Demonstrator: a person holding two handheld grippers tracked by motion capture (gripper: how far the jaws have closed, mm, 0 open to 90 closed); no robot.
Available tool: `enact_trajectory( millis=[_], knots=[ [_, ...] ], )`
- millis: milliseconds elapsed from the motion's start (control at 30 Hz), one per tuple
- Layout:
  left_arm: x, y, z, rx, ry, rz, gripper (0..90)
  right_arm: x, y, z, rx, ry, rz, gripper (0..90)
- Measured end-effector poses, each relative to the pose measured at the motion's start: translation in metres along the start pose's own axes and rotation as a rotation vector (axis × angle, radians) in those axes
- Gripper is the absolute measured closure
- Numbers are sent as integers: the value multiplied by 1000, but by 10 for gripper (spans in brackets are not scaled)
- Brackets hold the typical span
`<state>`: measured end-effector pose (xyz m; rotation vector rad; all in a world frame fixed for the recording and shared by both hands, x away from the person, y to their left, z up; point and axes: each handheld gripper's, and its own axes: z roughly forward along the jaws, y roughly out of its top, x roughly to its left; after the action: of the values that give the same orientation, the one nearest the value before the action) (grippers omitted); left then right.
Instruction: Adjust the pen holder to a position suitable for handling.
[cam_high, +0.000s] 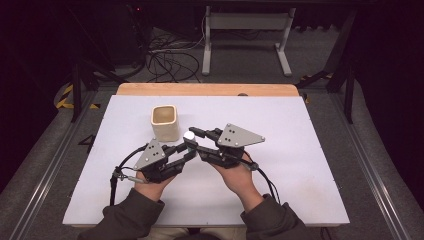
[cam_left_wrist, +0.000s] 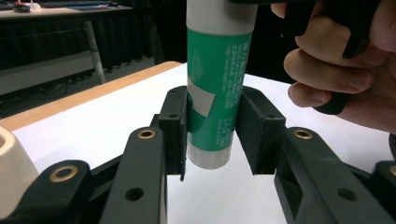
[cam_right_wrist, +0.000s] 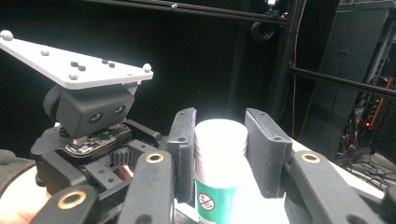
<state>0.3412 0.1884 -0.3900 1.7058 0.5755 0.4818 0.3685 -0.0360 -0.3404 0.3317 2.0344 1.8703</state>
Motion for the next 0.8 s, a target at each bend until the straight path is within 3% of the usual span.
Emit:
enact_trajectory(
  millis=[467,800],
  knots=[
    [-2,-1,2,24,4,7,655,0,1,1,2,8,2,596],
    [1,-1,1,32,25,12,655,-7,5,-10,-16,-23,12,541]
  ],
)
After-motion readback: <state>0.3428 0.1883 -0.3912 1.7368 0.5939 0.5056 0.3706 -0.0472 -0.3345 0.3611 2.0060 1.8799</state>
